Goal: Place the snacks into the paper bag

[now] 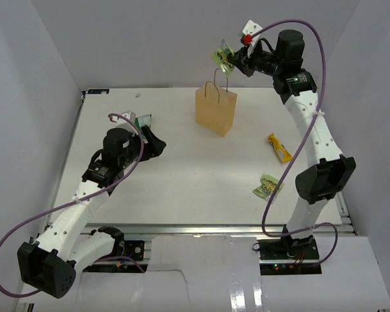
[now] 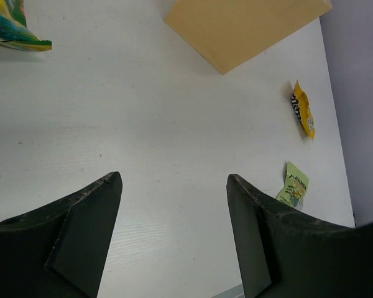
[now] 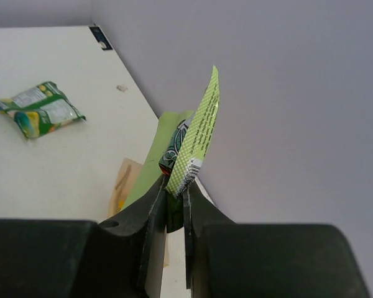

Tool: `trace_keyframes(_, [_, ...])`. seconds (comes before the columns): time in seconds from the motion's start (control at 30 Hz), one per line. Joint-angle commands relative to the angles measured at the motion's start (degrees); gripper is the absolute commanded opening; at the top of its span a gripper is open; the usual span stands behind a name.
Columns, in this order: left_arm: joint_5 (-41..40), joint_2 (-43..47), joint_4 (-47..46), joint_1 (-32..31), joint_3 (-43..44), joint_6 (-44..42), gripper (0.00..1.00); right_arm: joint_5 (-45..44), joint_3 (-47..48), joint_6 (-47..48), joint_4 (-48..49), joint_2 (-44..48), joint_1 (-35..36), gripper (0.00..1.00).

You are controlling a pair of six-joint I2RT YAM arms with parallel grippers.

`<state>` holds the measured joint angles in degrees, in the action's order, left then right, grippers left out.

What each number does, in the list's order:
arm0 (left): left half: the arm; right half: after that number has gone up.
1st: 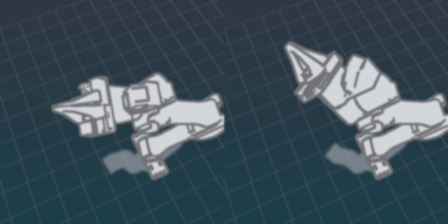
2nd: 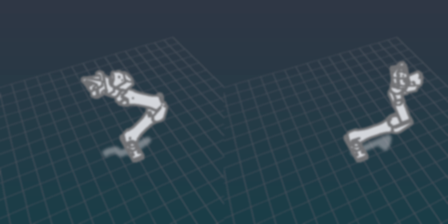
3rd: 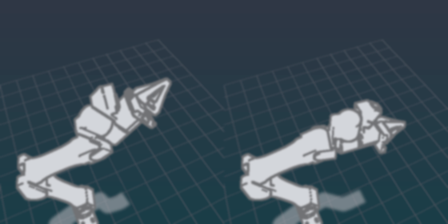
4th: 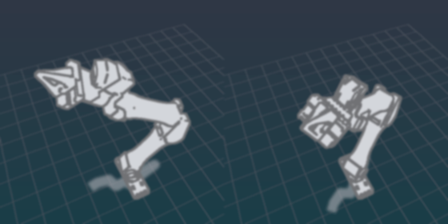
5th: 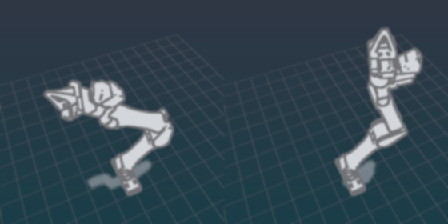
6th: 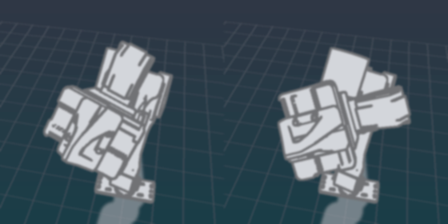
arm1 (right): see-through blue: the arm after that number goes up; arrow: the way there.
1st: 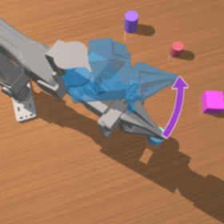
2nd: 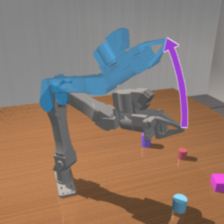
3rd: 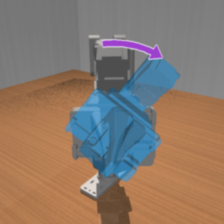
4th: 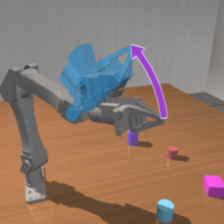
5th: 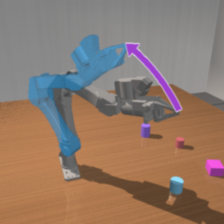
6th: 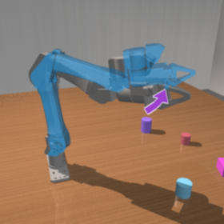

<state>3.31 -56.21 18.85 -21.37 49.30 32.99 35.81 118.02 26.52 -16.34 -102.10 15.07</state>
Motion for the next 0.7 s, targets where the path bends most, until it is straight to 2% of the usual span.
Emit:
trace_keyframes(0.0, [-1.38,1.89,0.75,0.27,0.27,-0.30,0.79,-4.44,2.74,4.23,1.40,-4.85,-0.57,0.09])
trace_keyframes(0.23, [-1.64,2.59,1.10,0.27,-0.43,0.32,0.79,-3.21,1.08,9.95,2.01,-8.28,-0.66,0.10])
trace_keyframes(0.47, [-1.55,2.24,1.19,0.27,-0.69,0.84,0.79,-2.85,-9.98,12.94,4.38,-5.91,0.22,0.11])
trace_keyframes(0.67, [-0.59,0.66,0.14,0.27,-0.52,0.84,0.79,-5.05,-13.60,14.00,5.61,-5.73,1.19,0.15])
